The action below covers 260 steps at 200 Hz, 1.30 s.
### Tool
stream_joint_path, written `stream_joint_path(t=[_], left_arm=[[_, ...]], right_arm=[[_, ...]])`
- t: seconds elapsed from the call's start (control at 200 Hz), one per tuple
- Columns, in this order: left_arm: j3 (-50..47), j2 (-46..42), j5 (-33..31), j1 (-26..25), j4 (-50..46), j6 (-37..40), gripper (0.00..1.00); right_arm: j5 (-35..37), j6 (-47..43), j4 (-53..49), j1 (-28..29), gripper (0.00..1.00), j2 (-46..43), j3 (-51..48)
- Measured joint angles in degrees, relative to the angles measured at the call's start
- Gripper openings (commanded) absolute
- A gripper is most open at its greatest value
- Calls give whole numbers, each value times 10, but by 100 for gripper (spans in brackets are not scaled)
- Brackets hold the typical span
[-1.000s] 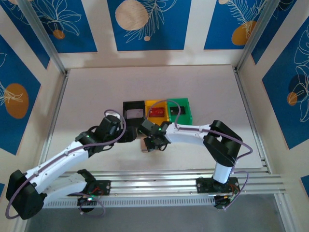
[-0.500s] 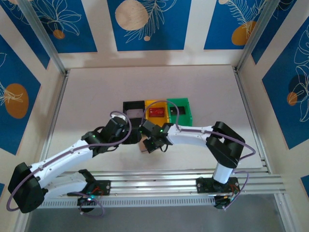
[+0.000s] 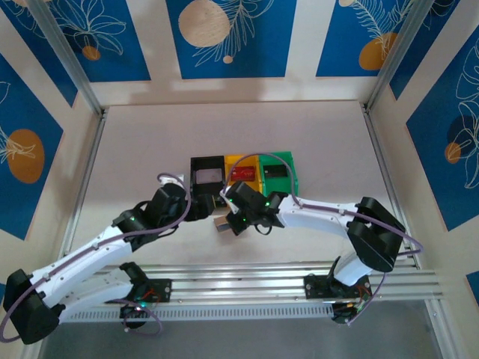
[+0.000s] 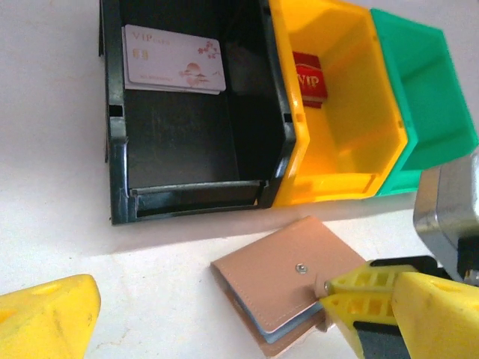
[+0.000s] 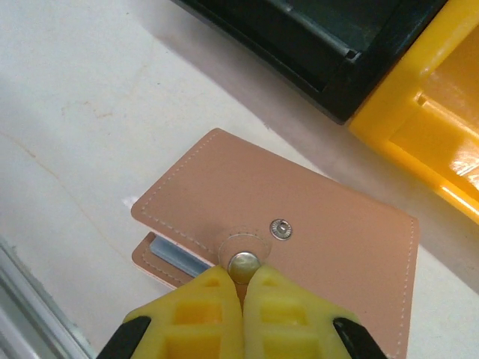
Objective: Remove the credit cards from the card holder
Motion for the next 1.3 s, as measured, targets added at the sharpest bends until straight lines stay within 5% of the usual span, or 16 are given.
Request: stream_joint_path(t=[0.845, 1.3], left_arm=[[-13, -33, -5, 0, 1, -29, 100], [-27, -45, -5, 0, 1, -35, 100]], right_arm=[[-64, -30, 24, -15, 0, -123, -107], [-105, 33, 55, -98, 0, -203, -190]])
